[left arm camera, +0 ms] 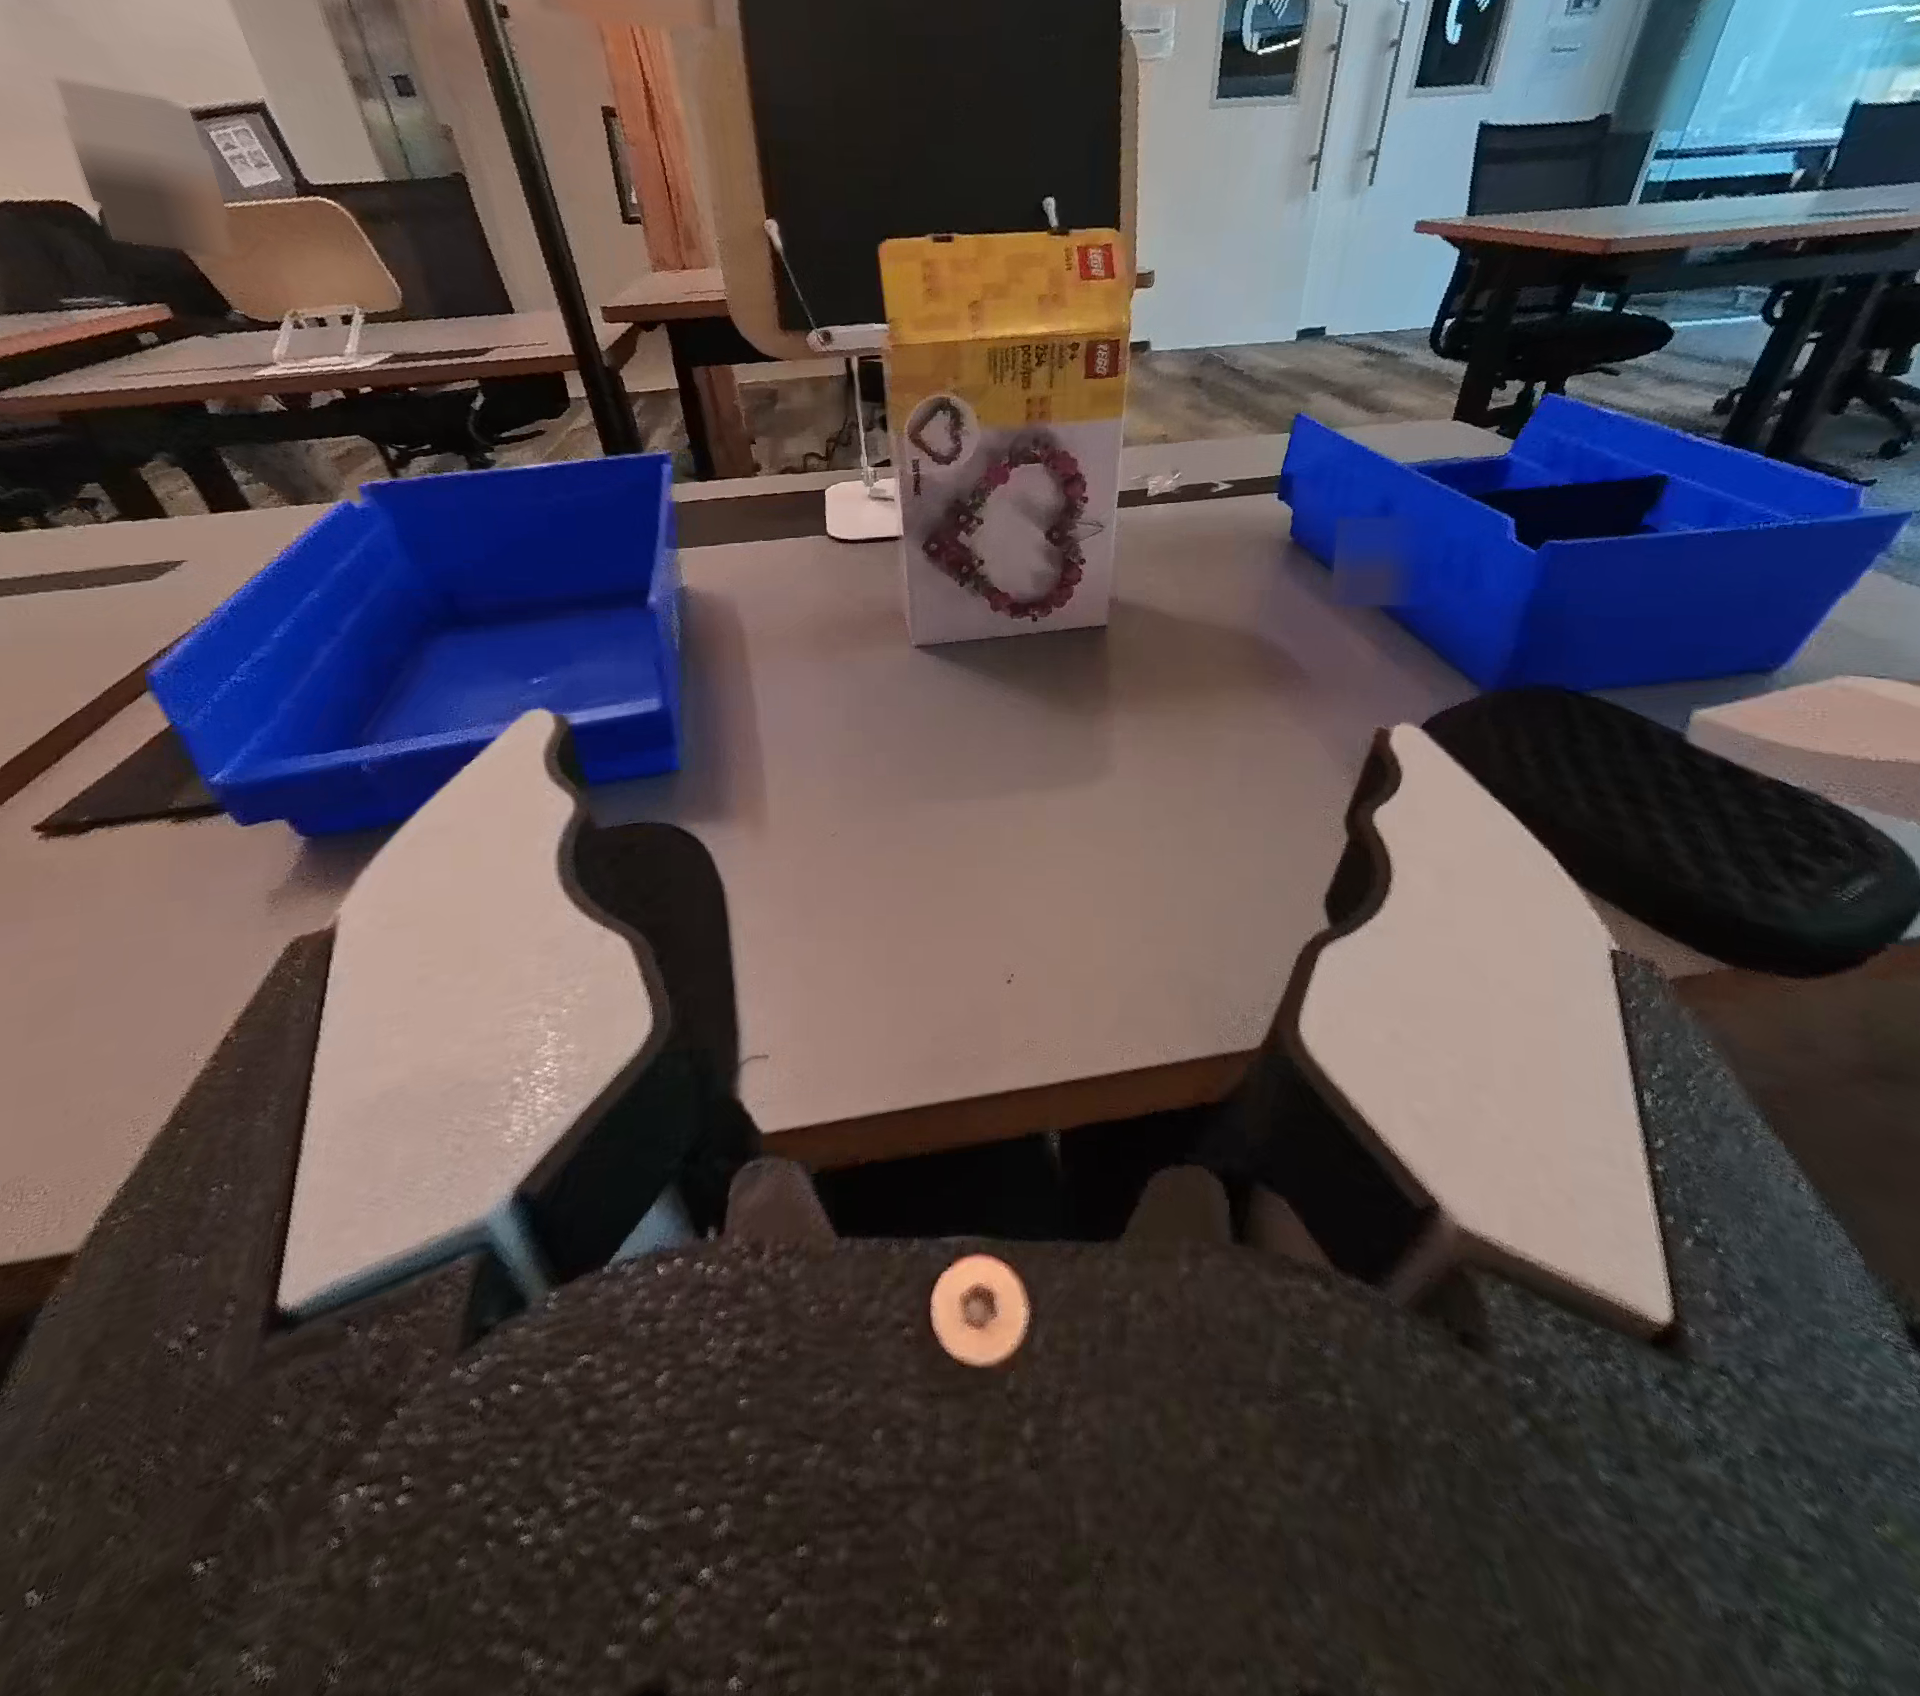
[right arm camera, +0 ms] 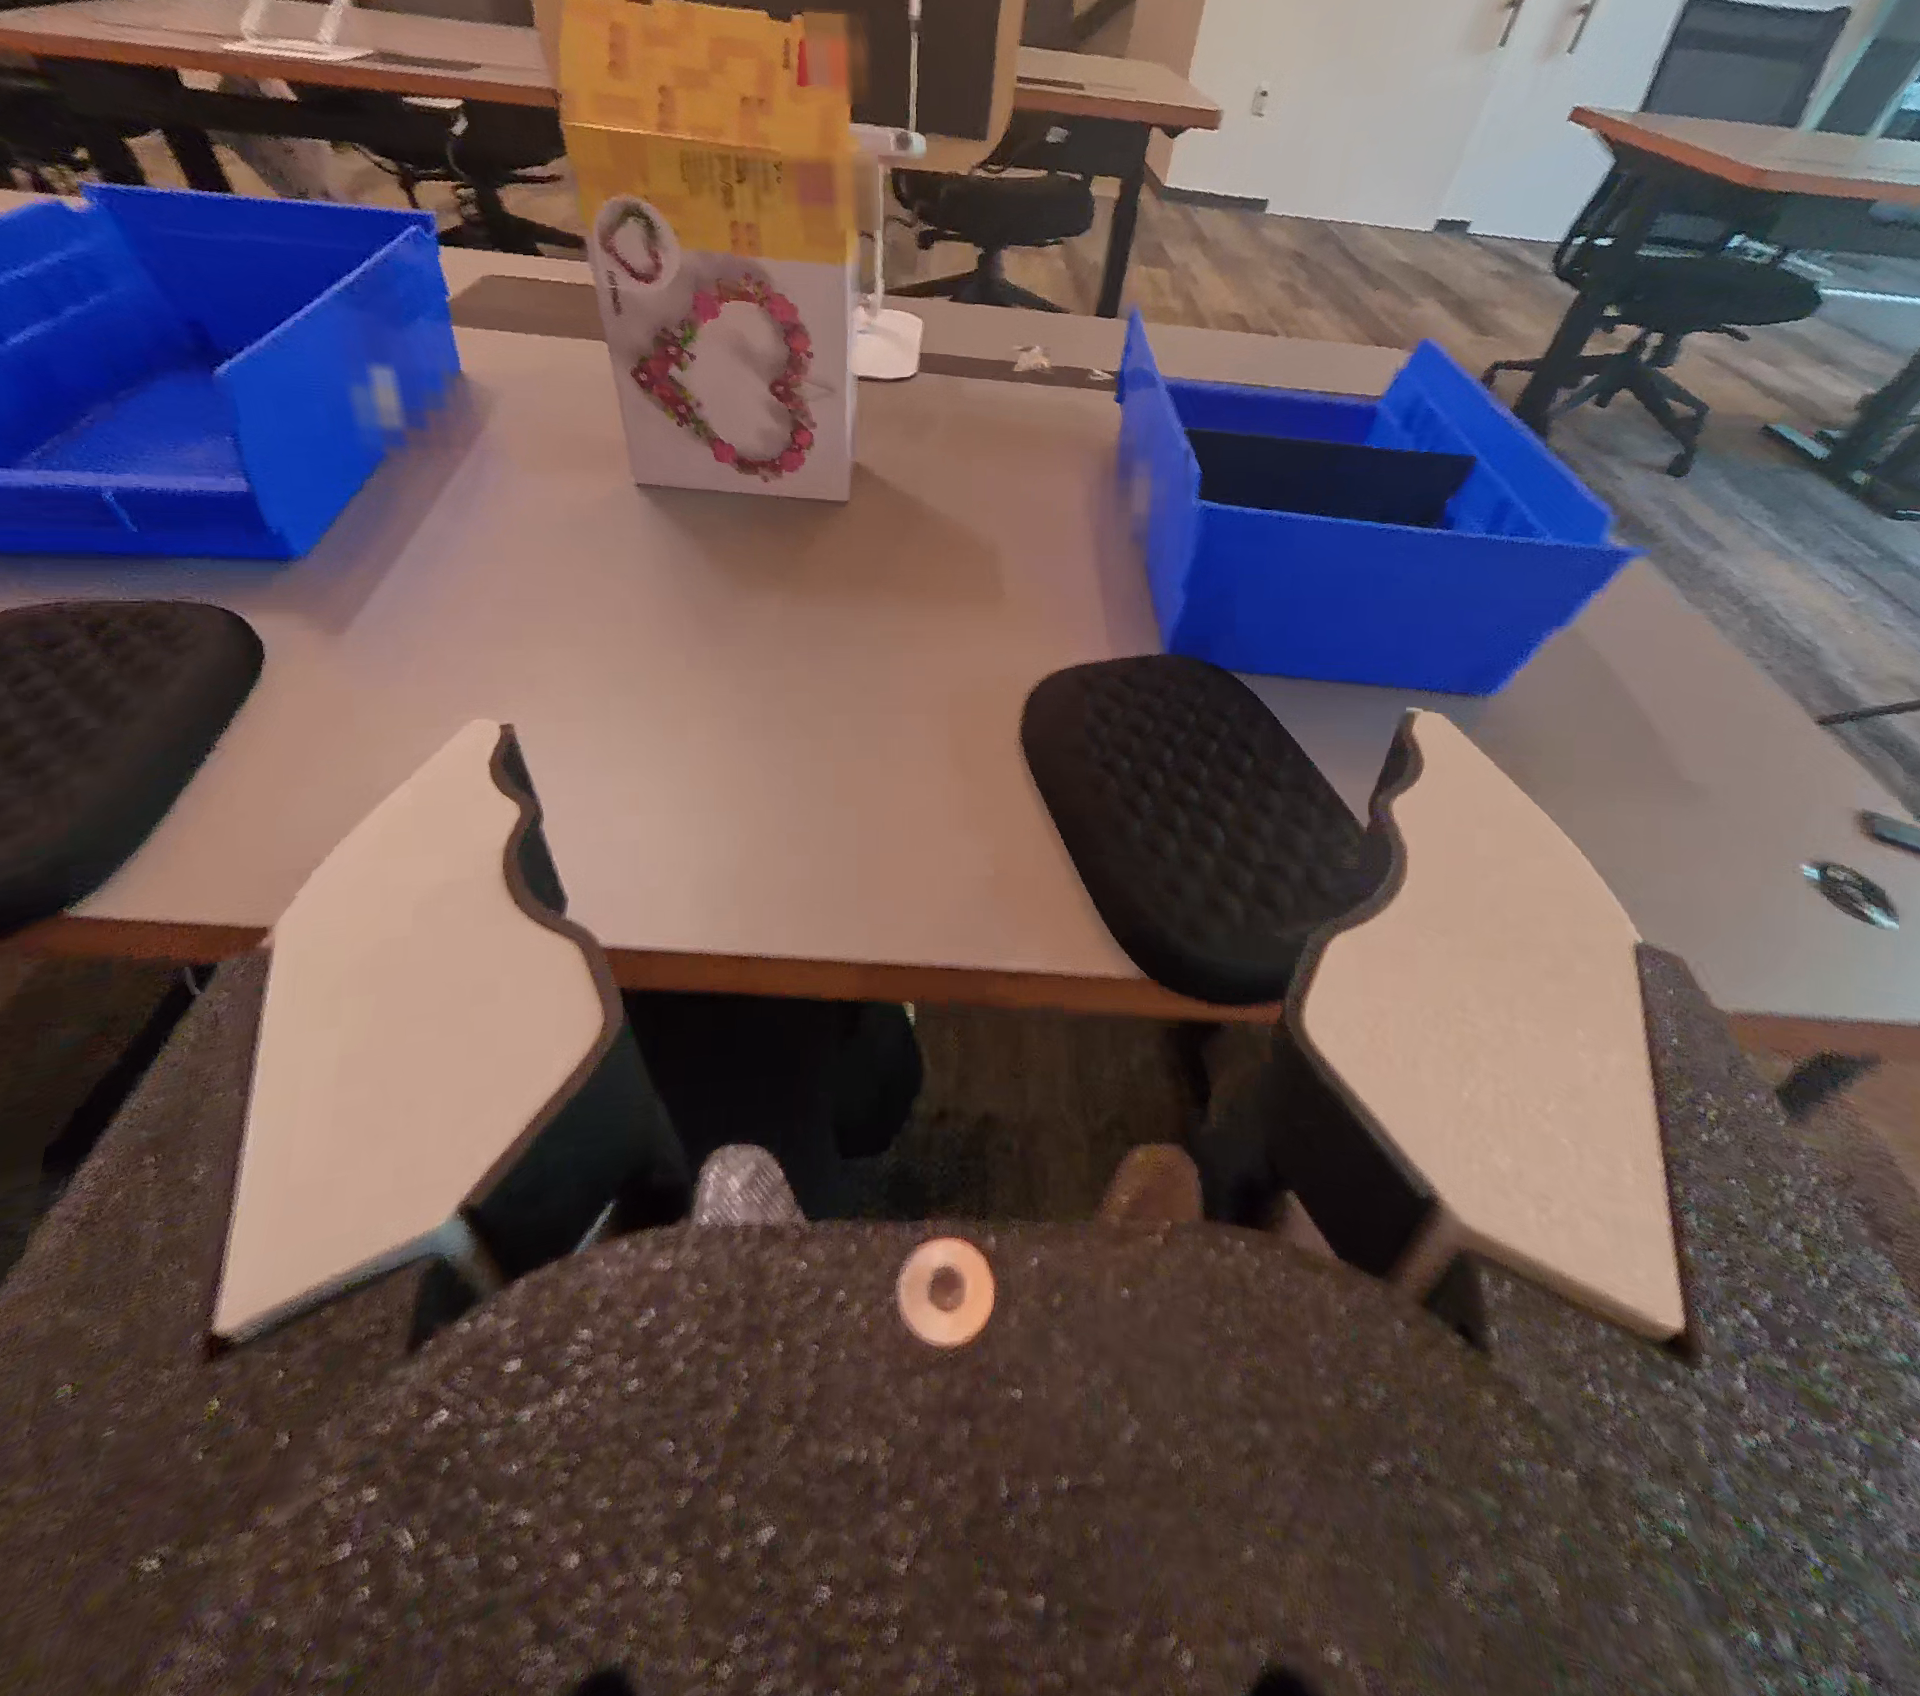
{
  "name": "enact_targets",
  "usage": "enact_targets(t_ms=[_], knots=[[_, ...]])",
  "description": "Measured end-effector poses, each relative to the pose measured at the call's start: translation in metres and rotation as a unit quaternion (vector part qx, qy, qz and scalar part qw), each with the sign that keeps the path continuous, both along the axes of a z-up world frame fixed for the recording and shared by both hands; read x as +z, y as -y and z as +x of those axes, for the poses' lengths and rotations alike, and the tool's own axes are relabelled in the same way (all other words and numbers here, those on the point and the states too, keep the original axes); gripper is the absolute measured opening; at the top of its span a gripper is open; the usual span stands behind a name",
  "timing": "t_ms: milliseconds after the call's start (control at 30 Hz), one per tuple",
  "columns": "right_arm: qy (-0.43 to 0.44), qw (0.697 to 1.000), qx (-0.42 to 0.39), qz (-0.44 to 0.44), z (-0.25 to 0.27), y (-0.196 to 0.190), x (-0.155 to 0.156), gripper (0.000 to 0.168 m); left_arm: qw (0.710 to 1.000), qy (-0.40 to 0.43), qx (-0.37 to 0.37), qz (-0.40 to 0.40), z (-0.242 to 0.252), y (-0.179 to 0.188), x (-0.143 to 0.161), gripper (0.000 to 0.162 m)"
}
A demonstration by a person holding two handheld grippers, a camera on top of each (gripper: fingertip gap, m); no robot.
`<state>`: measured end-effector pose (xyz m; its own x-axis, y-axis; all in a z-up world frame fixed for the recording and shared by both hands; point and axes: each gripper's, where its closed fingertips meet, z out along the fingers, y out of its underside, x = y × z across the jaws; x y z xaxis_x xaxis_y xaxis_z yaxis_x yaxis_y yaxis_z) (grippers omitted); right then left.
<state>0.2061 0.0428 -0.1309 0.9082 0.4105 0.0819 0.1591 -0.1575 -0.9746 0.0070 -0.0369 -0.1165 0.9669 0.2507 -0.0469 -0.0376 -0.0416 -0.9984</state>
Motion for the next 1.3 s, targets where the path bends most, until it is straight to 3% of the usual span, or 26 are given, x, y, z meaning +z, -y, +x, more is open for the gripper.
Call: enact_targets(t_ms=[267, 667, 967, 1300], knots=[[-0.038, 0.997, 0.050, -0.033, -0.070, -0.076, -0.015, 0.146, 0.999, 0.013, 0.048, -0.013, -0.025, -0.092, -0.017, 0.132], [-0.003, 0.998, 0.037, -0.042, -0.111, -0.172, -0.036, 0.146, 0.995, 0.028, 0.069, -0.073, -0.064, -0.190, -0.049, 0.130], [0.003, 0.998, 0.030, -0.055, -0.127, -0.218, -0.061, 0.146, 0.992, 0.029, 0.080, -0.088, -0.079, -0.229, -0.066, 0.128], [0.008, 0.997, 0.036, -0.064, -0.139, -0.231, -0.072, 0.145, 0.991, 0.034, 0.082, -0.096, -0.090, -0.242, -0.076, 0.127]])
